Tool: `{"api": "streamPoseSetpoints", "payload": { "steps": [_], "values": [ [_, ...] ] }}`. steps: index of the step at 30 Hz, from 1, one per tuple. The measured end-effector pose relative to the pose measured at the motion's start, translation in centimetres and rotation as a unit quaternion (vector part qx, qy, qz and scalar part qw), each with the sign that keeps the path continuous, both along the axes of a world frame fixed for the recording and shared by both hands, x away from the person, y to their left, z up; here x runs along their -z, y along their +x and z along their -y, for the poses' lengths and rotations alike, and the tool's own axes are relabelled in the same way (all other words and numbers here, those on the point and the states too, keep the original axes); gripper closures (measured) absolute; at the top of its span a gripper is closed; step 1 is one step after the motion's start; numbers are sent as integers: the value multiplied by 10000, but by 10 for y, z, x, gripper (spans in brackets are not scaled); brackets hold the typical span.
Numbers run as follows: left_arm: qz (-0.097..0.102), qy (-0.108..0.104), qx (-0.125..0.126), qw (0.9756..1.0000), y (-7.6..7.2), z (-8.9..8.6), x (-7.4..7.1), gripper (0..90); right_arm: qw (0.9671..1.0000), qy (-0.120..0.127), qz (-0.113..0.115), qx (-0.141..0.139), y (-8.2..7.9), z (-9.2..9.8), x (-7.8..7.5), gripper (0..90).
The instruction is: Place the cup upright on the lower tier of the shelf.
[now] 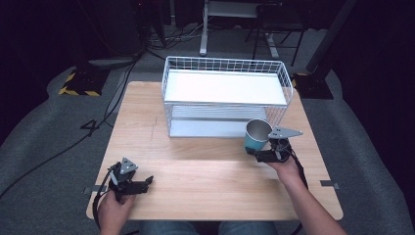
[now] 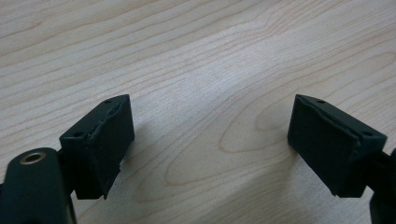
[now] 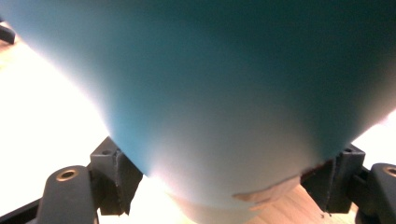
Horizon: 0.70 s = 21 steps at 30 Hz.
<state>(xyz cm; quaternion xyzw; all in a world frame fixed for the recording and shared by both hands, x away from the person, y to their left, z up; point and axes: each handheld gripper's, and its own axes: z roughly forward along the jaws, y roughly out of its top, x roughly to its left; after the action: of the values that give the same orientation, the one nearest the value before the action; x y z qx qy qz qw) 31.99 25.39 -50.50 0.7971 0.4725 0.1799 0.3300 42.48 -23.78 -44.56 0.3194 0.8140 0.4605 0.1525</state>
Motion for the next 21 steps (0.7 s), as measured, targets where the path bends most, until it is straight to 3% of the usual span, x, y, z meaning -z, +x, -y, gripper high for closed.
{"api": "streamPoseSetpoints", "payload": {
  "steps": [21],
  "values": [
    [-10, 20, 11, 10000, 0, 0, 0, 151, 10000, 21, 32, 7, 42, -52, 7, 247]
  ]
}}
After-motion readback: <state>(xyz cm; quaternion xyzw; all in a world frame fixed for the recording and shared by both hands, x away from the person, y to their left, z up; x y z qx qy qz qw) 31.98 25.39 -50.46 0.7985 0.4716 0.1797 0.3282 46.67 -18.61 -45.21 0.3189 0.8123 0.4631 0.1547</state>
